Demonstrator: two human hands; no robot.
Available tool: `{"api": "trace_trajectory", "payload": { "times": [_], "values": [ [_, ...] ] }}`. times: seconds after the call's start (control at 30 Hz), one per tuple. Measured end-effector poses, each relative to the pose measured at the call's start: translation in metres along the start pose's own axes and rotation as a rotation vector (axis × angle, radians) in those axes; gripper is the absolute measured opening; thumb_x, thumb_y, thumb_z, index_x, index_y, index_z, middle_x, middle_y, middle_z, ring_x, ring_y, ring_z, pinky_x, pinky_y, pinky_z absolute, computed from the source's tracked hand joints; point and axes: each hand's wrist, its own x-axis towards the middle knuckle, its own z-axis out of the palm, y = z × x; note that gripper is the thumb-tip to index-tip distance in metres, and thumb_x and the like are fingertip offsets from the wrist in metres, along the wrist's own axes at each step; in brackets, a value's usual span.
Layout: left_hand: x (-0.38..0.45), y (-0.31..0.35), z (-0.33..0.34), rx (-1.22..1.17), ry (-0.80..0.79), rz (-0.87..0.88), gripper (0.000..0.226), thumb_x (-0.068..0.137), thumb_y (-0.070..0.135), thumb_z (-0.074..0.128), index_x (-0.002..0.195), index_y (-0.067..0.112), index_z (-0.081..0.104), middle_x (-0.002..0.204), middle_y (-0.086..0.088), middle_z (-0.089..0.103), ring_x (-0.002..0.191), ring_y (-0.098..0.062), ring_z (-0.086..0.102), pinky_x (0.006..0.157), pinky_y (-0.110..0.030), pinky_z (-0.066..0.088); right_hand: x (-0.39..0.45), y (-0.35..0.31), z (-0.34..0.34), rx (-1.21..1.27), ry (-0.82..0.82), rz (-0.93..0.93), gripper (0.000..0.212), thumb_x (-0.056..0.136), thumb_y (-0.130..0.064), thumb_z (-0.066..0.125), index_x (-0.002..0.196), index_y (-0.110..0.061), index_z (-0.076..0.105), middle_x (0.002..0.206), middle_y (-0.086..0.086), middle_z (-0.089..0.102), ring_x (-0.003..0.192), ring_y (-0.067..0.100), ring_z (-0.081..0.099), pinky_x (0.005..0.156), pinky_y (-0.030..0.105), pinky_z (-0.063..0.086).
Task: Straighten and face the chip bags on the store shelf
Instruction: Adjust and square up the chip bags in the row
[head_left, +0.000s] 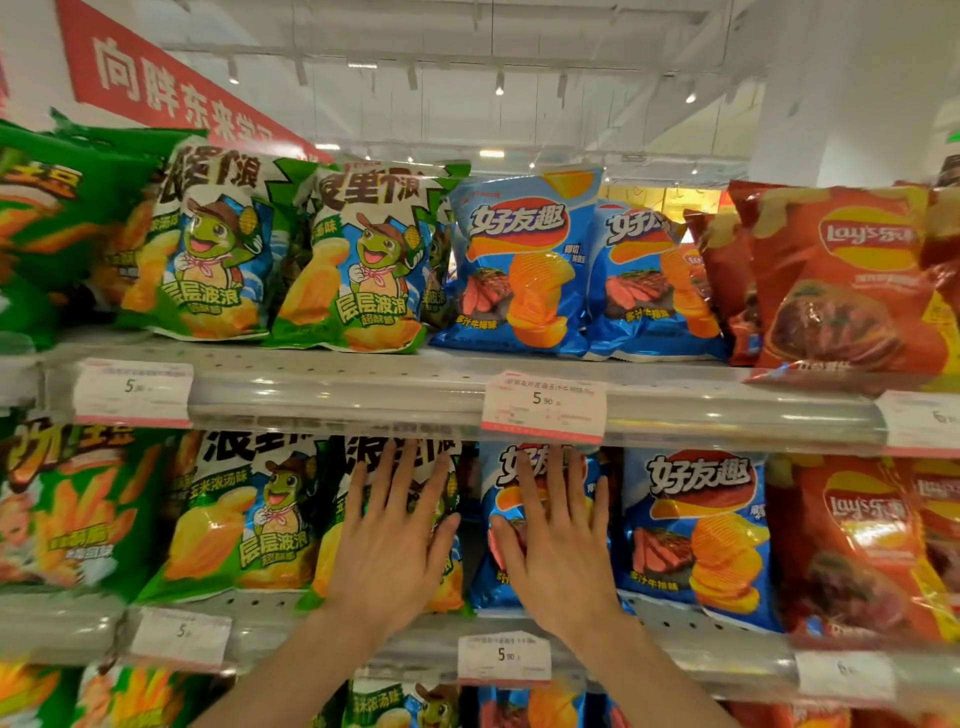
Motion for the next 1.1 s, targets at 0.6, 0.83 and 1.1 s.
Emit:
{"api": "trace_trajectory", "payload": {
  "times": [0.6, 0.83, 1.1],
  "values": [
    [0.021, 0.14, -0.021, -0.614, -0.139, 0.3, 0.053, 0.1, 0.042, 0.048, 0.15, 0.037, 0.034, 0.147, 0.007, 0.026, 0.131, -0.011, 0.037, 0.102, -0.029, 0.042, -0.044, 0.16, -0.093, 0.13, 0.219, 0.225, 0.064, 0.083, -0.037, 0.074, 0.136, -0.013, 0.048, 0.127, 0.015, 0.042, 0.114, 0.04, 0.044, 0.094, 0.052, 0.044],
    [0.068, 0.204, -0.002, -0.833, -0.307, 0.031, 0.086, 0.083, 0.043, 0.071, 0.149, 0.054, 0.017, 0.154, -0.001, 0.028, 0.136, -0.025, 0.04, 0.109, -0.04, 0.042, -0.034, 0.204, -0.106, 0.492, -0.215, 0.103, 0.098, 0.081, -0.052, 0.073, 0.153, -0.044, 0.007, 0.158, -0.012, 0.019, 0.138, 0.015, 0.038, 0.101, 0.026, 0.042],
    [0.086, 0.212, 0.009, -1.009, -0.424, -0.158, 0.102, 0.06, 0.058, 0.084, 0.141, 0.061, 0.022, 0.138, 0.015, 0.047, 0.112, -0.021, 0.065, 0.089, -0.041, 0.058, -0.025, 0.217, -0.11, 0.877, -0.272, 0.035, 0.09, 0.079, 0.007, 0.074, 0.129, -0.05, 0.026, 0.125, -0.027, 0.047, 0.104, -0.024, 0.051, 0.082, 0.002, 0.042]
  ]
}}
